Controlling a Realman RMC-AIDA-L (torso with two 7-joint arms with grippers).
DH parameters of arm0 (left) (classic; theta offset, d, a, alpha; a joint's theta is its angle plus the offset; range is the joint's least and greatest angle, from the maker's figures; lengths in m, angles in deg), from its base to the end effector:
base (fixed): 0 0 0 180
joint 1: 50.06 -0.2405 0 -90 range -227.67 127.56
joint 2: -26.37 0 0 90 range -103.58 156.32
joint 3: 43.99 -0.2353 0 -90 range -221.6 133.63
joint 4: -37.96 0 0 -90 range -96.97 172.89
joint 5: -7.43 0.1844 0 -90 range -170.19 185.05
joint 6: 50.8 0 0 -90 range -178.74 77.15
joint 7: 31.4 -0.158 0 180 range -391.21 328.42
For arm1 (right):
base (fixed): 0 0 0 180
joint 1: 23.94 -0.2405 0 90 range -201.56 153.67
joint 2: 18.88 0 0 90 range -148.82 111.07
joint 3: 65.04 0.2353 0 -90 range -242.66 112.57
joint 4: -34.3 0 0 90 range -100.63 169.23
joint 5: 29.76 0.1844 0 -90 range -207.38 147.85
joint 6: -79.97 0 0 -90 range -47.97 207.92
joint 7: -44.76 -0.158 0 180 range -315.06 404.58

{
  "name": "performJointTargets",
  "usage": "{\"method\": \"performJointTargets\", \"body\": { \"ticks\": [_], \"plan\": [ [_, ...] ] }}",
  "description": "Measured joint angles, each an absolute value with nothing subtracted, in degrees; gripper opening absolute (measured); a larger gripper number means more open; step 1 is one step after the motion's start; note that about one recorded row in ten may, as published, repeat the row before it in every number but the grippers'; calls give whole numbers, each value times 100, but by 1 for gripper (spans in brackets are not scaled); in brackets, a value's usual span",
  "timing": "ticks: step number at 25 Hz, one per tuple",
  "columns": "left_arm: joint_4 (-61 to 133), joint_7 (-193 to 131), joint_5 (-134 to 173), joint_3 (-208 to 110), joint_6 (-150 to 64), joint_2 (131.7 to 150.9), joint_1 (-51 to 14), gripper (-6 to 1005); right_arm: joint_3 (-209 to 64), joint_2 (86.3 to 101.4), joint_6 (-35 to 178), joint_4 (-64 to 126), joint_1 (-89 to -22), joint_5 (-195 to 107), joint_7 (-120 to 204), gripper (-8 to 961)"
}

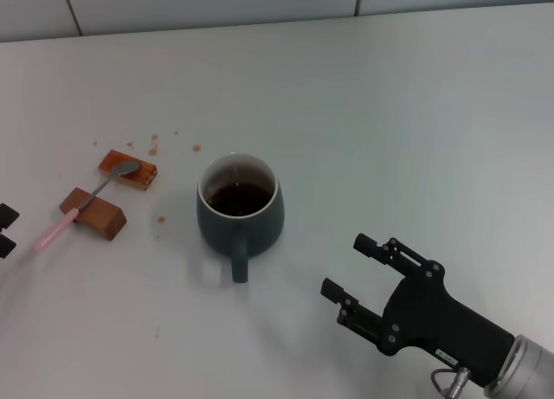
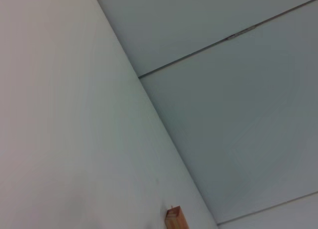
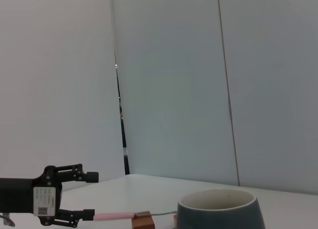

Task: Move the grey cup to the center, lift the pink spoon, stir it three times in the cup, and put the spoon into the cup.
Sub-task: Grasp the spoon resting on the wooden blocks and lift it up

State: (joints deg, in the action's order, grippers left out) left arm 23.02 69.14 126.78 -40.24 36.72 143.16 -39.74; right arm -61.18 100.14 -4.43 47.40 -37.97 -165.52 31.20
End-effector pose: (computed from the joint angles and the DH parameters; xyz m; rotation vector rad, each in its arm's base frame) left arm -0.3543 0.2058 0.0275 -1.4838 -1.7740 -1.2845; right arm 0.2447 0.1847 -0.0845 -2.3077 0.4111 0.9846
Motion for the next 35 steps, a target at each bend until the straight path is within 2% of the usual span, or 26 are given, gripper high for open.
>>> {"method": "performJointTargets", "body": {
  "ticks": [35],
  "plan": [
    [2430, 7045, 12802, -4206, 3524, 14423, -3849, 862, -6065, 10018, -422, 4722, -3781, -16546, 3105, 708]
  ]
}}
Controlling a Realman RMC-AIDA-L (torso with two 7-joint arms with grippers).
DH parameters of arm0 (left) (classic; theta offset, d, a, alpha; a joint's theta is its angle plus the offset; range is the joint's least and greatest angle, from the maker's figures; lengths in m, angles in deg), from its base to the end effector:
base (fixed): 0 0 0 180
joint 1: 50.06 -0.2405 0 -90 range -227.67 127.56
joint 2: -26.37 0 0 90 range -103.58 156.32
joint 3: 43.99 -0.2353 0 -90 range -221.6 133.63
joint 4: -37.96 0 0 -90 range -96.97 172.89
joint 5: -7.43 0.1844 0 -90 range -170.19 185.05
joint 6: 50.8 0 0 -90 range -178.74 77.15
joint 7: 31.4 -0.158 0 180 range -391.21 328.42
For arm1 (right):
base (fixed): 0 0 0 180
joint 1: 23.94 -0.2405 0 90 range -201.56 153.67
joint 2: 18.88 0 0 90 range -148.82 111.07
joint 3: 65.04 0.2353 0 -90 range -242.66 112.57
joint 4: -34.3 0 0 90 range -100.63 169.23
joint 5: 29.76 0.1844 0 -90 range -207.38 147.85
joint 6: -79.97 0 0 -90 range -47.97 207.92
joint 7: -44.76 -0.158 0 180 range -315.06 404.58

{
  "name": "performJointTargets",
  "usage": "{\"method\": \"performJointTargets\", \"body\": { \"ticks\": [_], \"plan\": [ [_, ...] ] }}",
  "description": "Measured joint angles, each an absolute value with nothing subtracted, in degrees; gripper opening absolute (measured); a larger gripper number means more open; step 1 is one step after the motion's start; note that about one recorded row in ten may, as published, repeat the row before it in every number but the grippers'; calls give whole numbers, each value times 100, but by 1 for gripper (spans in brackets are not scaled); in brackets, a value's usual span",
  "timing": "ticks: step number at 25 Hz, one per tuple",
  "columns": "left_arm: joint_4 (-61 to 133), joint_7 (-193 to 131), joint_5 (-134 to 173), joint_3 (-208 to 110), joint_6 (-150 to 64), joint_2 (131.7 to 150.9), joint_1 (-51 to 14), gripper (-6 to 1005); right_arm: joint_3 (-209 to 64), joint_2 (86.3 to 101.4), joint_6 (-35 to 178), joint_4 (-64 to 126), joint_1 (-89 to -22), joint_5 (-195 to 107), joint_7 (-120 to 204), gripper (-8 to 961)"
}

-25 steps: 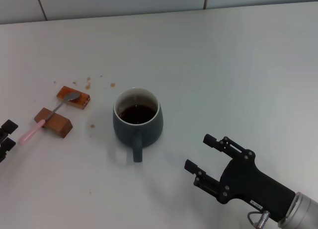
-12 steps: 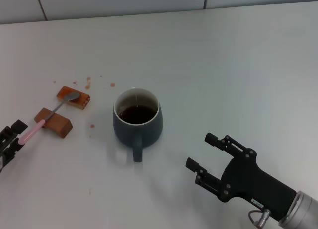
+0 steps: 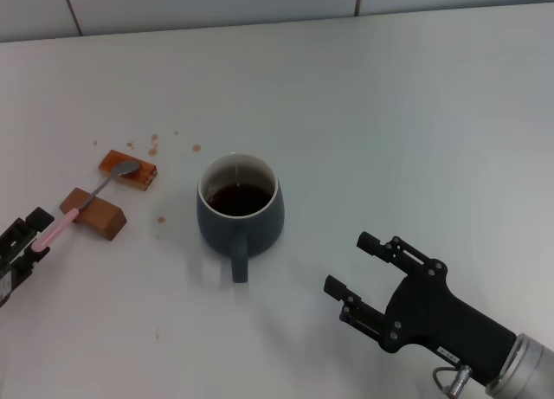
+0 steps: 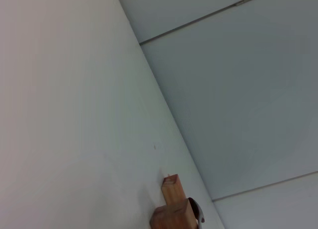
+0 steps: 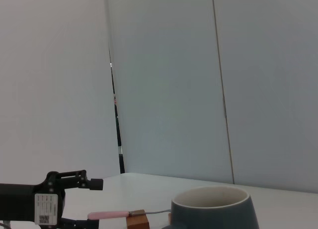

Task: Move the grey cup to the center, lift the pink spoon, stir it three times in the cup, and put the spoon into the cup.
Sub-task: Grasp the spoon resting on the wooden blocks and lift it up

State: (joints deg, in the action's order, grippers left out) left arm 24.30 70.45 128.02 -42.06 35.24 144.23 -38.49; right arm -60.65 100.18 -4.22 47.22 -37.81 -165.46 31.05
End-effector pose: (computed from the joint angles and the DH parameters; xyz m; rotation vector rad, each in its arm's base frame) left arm -0.3447 0.2101 0.0089 -1.5130 -1.8503 -1.2803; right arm 0.2464 0.1858 -0.0837 -2.2976 0.4198 0.9772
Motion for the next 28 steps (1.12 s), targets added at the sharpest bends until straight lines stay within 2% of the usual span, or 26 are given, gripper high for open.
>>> {"method": "performJointTargets", "body": {
  "ticks": [28],
  "plan": [
    [2613, 7041, 12820, -4276, 3293, 14432, -3691, 861, -6065, 10023, -423, 4671, -3759, -16546, 3106, 708]
  ]
}}
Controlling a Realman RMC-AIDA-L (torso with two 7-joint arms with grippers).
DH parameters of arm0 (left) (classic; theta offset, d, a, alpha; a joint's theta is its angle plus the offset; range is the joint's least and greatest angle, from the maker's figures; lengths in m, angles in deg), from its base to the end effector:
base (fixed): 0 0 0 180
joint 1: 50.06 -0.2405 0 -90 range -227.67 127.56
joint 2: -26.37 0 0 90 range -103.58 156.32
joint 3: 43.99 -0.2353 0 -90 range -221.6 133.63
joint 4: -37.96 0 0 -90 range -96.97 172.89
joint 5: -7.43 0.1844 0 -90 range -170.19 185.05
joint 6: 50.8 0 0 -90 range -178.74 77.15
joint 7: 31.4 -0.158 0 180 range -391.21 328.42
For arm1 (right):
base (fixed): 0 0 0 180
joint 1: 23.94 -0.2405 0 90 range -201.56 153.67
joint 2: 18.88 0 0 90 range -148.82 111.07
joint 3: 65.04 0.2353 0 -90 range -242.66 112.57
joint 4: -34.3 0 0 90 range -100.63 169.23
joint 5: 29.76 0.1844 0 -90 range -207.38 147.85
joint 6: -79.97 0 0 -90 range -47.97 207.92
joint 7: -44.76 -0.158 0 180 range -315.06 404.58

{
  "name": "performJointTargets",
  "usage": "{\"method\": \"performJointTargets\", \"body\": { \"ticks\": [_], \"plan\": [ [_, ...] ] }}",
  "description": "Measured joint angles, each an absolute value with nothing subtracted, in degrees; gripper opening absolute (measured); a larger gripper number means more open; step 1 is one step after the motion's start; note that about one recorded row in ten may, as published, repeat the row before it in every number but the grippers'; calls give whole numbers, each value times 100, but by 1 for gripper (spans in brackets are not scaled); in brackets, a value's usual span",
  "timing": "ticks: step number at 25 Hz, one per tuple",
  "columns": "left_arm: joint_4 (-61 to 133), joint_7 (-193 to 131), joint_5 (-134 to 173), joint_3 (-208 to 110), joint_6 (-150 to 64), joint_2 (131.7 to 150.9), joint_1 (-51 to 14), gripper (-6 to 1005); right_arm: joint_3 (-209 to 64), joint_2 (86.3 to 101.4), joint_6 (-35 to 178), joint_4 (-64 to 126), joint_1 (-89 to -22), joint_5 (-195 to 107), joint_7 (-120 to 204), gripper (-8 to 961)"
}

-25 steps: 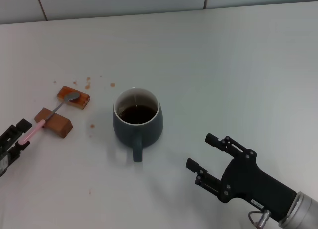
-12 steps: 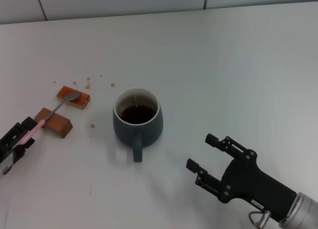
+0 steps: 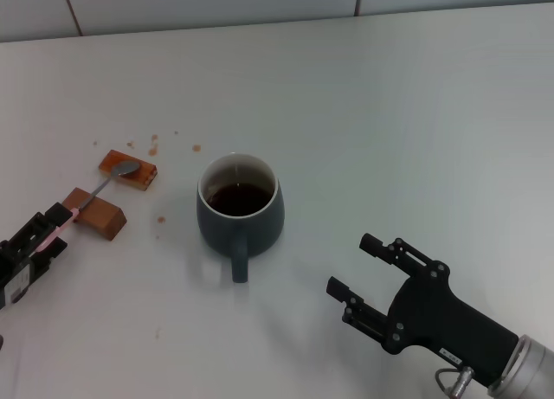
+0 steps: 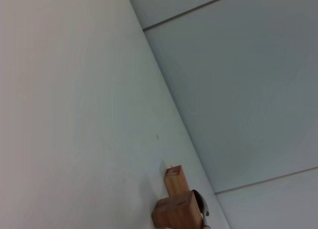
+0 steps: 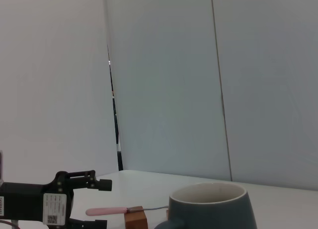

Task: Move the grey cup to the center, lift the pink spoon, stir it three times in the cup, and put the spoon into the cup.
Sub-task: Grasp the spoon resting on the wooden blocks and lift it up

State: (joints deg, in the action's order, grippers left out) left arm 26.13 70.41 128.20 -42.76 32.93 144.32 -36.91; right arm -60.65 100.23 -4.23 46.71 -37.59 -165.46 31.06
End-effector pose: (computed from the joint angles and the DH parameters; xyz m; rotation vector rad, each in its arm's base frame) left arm -0.3398 0.2188 -0.0004 -1.5243 -1.8774 -1.2702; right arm 0.2487 0.1851 -0.0833 -2.2974 0.4202 0.9659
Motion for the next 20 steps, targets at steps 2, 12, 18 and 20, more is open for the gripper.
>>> {"method": "performJointTargets", "body": {
  "ticks": [2, 12, 18, 20],
  "plan": [
    [2611, 7040, 12820, -4276, 3261, 14432, -3680, 861, -6065, 10029, -423, 4670, -3757, -16546, 3106, 708],
    [2658, 7037, 12810, -4276, 3167, 14432, -3626, 860, -6074, 10030, -423, 4669, -3756, -16546, 3106, 708],
    [2663, 7037, 12807, -4283, 3123, 14432, -3606, 857, -6074, 10030, -423, 4669, -3756, -16546, 3105, 708],
    [2663, 7037, 12812, -4284, 3105, 14432, -3606, 854, -6077, 10030, -422, 4669, -3756, -16546, 3105, 708]
  ]
}}
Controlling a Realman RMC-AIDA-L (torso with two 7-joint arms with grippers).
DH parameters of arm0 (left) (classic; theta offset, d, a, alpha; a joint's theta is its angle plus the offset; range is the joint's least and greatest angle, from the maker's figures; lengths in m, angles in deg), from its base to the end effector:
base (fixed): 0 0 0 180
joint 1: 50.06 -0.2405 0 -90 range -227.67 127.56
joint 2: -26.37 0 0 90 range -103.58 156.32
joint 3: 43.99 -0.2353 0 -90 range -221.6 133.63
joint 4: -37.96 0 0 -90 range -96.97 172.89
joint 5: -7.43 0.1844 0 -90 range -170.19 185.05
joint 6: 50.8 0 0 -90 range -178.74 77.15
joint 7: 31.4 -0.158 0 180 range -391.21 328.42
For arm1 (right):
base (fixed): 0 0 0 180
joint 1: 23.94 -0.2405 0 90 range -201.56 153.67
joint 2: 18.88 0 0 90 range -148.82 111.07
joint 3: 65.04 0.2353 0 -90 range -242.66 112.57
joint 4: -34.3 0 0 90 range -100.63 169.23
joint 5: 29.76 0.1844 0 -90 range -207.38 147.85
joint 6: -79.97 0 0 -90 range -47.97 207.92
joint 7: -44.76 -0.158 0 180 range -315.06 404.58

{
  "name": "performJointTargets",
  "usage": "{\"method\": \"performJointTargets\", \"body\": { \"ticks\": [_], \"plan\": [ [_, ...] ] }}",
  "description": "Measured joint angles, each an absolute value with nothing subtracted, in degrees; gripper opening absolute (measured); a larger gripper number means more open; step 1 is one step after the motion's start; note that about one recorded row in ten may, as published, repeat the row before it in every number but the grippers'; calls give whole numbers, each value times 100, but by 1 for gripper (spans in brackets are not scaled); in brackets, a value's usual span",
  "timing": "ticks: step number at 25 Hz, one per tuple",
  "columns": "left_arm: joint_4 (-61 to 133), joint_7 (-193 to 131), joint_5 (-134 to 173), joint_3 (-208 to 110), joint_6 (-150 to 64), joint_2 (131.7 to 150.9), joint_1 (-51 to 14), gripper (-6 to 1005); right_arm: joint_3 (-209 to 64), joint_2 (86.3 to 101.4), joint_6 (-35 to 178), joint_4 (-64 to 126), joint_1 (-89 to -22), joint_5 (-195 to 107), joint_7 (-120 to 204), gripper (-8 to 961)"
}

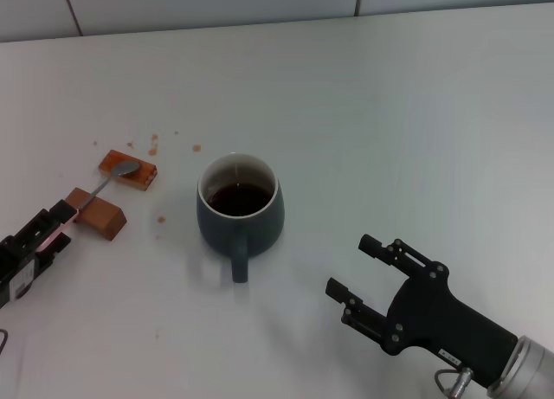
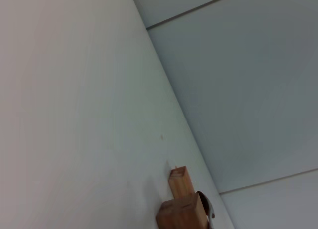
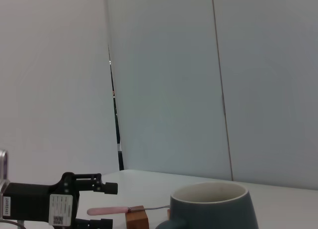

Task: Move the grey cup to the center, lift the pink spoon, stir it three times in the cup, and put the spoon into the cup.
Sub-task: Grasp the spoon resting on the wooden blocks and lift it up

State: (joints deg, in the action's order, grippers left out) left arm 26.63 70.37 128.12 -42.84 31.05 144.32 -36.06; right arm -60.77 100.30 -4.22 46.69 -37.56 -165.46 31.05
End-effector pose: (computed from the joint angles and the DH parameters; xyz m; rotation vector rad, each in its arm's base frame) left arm -0.3403 0.2242 -0.0030 -1.5174 -1.8829 -1.2511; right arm 0.2484 0.1846 -0.0838 -2.2993 0.4213 0.9664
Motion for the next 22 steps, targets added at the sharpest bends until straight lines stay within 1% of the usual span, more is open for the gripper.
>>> {"method": "performJointTargets", "body": {
  "ticks": [2, 7, 22],
  "plan": [
    [2663, 7033, 12822, -4286, 3093, 14432, -3604, 849, -6081, 10031, -421, 4669, -3756, -16546, 3105, 708],
    [2666, 7032, 12822, -4286, 3034, 14432, -3592, 690, -6084, 10030, -418, 4669, -3756, -16546, 3105, 708],
    [2672, 7043, 12828, -4345, 2956, 14432, -3562, 679, -6093, 10030, -413, 4669, -3756, -16546, 3105, 708]
  ]
}}
